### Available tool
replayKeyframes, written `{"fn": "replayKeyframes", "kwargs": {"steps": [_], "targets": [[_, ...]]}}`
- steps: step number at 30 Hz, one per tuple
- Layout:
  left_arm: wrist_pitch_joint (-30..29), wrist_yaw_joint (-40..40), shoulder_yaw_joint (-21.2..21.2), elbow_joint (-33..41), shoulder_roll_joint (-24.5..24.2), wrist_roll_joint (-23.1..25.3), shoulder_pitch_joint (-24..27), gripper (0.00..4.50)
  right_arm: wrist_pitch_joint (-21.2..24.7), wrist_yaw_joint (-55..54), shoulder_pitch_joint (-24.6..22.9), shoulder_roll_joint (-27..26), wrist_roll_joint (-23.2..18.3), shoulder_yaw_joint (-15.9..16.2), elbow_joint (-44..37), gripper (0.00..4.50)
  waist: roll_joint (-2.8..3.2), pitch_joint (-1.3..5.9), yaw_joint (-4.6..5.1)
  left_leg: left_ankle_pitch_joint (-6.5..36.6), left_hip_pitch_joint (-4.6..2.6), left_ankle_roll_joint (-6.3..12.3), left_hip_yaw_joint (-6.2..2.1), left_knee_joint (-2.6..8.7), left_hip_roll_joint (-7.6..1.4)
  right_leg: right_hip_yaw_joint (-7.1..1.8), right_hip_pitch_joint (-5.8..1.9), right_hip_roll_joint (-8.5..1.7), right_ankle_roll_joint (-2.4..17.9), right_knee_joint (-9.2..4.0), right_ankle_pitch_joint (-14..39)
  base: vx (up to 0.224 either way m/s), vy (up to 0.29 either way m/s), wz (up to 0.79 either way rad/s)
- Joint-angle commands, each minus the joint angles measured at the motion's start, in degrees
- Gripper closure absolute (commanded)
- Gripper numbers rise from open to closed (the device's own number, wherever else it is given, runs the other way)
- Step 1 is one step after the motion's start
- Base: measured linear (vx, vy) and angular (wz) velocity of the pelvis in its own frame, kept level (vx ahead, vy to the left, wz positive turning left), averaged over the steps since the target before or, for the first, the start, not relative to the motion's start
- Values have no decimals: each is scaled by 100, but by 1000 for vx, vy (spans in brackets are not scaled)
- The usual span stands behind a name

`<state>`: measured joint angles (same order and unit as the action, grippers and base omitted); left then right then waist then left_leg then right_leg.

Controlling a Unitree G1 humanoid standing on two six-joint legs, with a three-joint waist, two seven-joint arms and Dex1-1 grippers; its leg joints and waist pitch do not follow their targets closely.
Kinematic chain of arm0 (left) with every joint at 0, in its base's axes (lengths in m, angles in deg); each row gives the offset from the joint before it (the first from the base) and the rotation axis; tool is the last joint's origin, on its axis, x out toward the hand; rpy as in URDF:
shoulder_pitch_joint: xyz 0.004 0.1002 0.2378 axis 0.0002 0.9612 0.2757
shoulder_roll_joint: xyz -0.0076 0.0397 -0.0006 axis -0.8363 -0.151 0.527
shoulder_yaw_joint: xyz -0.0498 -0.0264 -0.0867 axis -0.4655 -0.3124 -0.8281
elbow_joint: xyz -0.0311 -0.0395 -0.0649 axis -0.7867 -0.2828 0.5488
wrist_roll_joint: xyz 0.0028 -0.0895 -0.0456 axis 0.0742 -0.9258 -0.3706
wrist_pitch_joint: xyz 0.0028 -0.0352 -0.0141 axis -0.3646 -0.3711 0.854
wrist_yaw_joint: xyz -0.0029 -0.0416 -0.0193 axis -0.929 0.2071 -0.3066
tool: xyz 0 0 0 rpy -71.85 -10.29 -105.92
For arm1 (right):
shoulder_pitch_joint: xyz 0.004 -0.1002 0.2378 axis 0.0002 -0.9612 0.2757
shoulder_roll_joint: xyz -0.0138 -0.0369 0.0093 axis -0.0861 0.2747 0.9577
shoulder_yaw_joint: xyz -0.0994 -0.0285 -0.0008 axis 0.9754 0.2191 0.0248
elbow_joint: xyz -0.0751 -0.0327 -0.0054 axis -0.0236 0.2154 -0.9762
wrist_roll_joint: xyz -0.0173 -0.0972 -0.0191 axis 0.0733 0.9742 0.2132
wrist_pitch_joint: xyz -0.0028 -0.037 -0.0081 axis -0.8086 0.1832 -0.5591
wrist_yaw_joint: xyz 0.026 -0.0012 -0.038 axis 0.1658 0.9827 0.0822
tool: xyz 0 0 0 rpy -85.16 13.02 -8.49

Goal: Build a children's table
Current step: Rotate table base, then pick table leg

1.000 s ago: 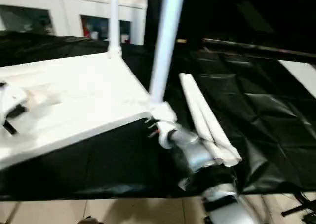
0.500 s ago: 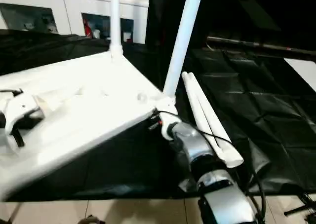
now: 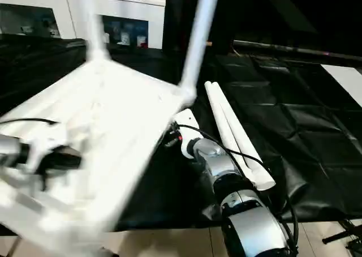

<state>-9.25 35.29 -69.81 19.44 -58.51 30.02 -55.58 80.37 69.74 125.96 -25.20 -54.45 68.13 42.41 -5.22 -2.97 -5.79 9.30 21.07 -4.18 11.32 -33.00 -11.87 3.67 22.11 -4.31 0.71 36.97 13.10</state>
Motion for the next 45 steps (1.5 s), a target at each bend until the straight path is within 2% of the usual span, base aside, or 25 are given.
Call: {"fn": "replayKeyframes", "kwargs": {"steps": [1, 2, 3, 5, 6, 8, 9, 10, 12, 13, 14, 17, 19, 21, 25, 26, 27, 29, 33, 35, 36, 38, 41, 44, 45], "targets": [[7, -5, 165, 73, 207, -80, -234, 450, -84, 176, 164, 22, 34, 28, -7, 447, 212, 339, 27, 1332, -138, -408, -94, 404, -182, -314, -174, -388, 1147, -397, 320, 0, 0, 0], [25, -14, 181, 45, 243, -72, -267, 450, -88, 193, 160, 27, 35, 31, -18, 447, 198, 341, 30, 1325, -140, -400, -91, 404, -180, -313, -179, -382, 1145, -407, 307, 0, 0, 0], [89, -46, 236, -54, 371, -43, -381, 450, -103, 252, 149, 47, 39, 43, -56, 447, 247, 347, 26, 1311, -149, -412, -95, 398, -183, -313, -177, -390, 1153, -394, 262, 0, 0, 0], [189, -159, 321, -229, 616, 5, -584, 450, -150, 405, 136, 86, 30, 43, -103, 447, 210, 351, 35, 1277, -130, -392, -91, 392, -175, -313, -197, -385, 1173, -396, 221, 0, 0, 0], [189, -159, 321, -229, 616, 5, -584, 450, -150, 405, 136, 86, 30, 43, -103, 447, 250, 357, 42, 1262, -151, -398, -83, 381, -170, -311, -186, -368, 1185, -399, 117, 0, 0, 0], [317, -340, 362, -447, 791, 108, -756, 450, -181, 535, 102, 127, 28, 63, -182, 447, 219, 362, 44, 1139, -129, -352, -84, 372, -163, -307, -210, -363, 1222, -381, -61, 0, 0, 0], [448, -521, 378, -642, 906, 210, -883, 450, -200, 615, 79, 154, 21, 73, -242, 447, 254, 358, 53, 1161, -122, -328, -85, 368, -157, -309, -211, -361, 1220, -397, -82, 0, 0, 0], [448, -521, 378, -642, 906, 210, -883, 450, -200, 615, 79, 154, 21, 73, -242, 447, 239, 366, 47, 1172, -128, -332, -86, 361, -167, -310, -226, -372, 1225, -392, -91, 0, 0, 0], [752, -1221, 365, -1266, 1189, 531, -1263, 450, -263, 686, 42, 256, 9, 46, -444, 447, 227, 358, 63, 1149, -102, -292, -94, 367, -157, -306, -237, -372, 1229, -398, -28, 0, 0, 0], [907, -1520, 353, -1542, 1292, 644, -1424, 450, -274, 682, 36, 325, 2, 14, -554, 447, 281, 346, 63, 1342, -154, -305, -83, 356, -159, -312, -201, -356, 1182, -447, 135, 0, 0, 0], [1003, -1690, 350, -1717, 1353, 704, -1524, 450, -282, 679, 35, 371, 0, -10, -618, 447, 253, 357, 61, 1340, -131, -312, -98, 352, -171, -311, -237, -376, 1175, -422, 154, 0, 0, 0], [1076, -1866, 370, -1883, 1370, 797, -1616, 450, -259, 678, 15, 446, -3, -31, -764, 447, 254, 378, 76, 1029, -61, -226, -128, 338, -164, -302, -293, -399, 1165, -385, -24, 0, 0, 0], [1204, -2084, 436, -2103, 1331, 961, -1711, 450, -185, 656, -39, 563, -18, -73, -1049, 447, 258, 382, 76, 879, -88, -140, -113, 316, -165, -300, -264, -376, 1274, -366, -315, 0, 0, 0], [1347, -2414, 444, -2357, 1294, 1105, -1806, 450, 31, 579, -136, 668, -105, -194, -1502, 447, 256, 380, 52, 775, -97, -81, -113, 313, -154, -297, -276, -346, 1238, -359, -509, 0, 0, 0], [1582, -2846, 304, -2658, 1346, 1152, -1938, 450, 672, 122, -340, 859, -12, -330, -2361, 447, 232, 370, 41, 731, -101, -79, -110, 313, -145, -296, -275, -345, 1174, -364, -513, 0, 0, 0], [1627, -2755, 174, -2585, 1373, 1026, -1920, 450, 1273, -131, -458, 951, 124, -361, -2838, 447, 238, 366, 37, 803, -110, -119, -107, 318, -148, -295, -260, -361, 1187, -377, -363, 0, 0, 0], [1628, -2748, 169, -2572, 1368, 1020, -1914, 450, 1310, -125, -466, 957, 120, -364, -2870, 447, 234, 355, 19, 839, -116, -157, -107, 328, -145, -296, -268, -359, 1169, -396, -212, 0, 0, 0], [1639, -2620, 87, -2294, 1228, 931, -1775, 450, 1959, -11, -620, 1038, -55, -493, -3429, 447, 243, 353, 16, 968, -115, -184, -110, 333, -158, -303, -254, -380, 1146, -409, -57, 0, 0, 0], [1599, -2457, -42, -1974, 1065, 754, -1605, 450, 2558, -255, -736, 1052, -229, -758, -3810, 411, 268, 350, 23, 980, -117, -223, -118, 342, -168, -304, -240, -380, 1153, -393, -76, 0, 0, 0], [1106, -2301, -387, -1271, 940, 323, -1381, 450, 3310, -645, -833, 1178, -143, -971, -4130, 406, 254, 345, 16, 871, -124, -282, -114, 351, -174, -298, -239, -377, 1204, -371, -131, 0, 0, 0], [1103, -2300, -389, -1266, 939, 321, -1380, 450, 3316, -648, -834, 1178, -143, -972, -4133, 406, 215, 339, 15, 884, -130, -290, -99, 347, -166, -295, -230, -367, 1204, -375, -55, 0, 0, 0], [879, -2260, -416, -881, 744, 372, -1249, 450, 3715, -757, -872, 1231, -168, -1063, -4351, 377, 221, 329, 13, 913, -132, -284, -88, 343, -161, -305, -216, -366, 1130, -397, 80, 0, 0, 0], [531, -2014, -510, -123, 484, 274, -963, 450, 4536, -791, -893, 1380, -103, -1096, -4646, 348, 162, 304, 32, 898, -129, -282, -90, 363, -173, -307, -209, -364, 1000, -412, 339, 0, 0, 0], [-309, -1729, -734, 1007, 754, -723, -699, 450, 5169, -759, -843, 1510, -101, -1063, -4716, 323, 168, 303, 19, 905, -147, -337, -64, 347, -170, -310, -180, -375, 1056, -421, 442, 0, 0, 0], [-309, -1729, -734, 1007, 754, -723, -699, 450, 5169, -759, -843, 1510, -101, -1063, -4716, 315, 144, 299, -2, 874, -128, -340, -65, 348, -166, -307, -190, -380, 1085, -412, 465, 0, 0, 0]]}}
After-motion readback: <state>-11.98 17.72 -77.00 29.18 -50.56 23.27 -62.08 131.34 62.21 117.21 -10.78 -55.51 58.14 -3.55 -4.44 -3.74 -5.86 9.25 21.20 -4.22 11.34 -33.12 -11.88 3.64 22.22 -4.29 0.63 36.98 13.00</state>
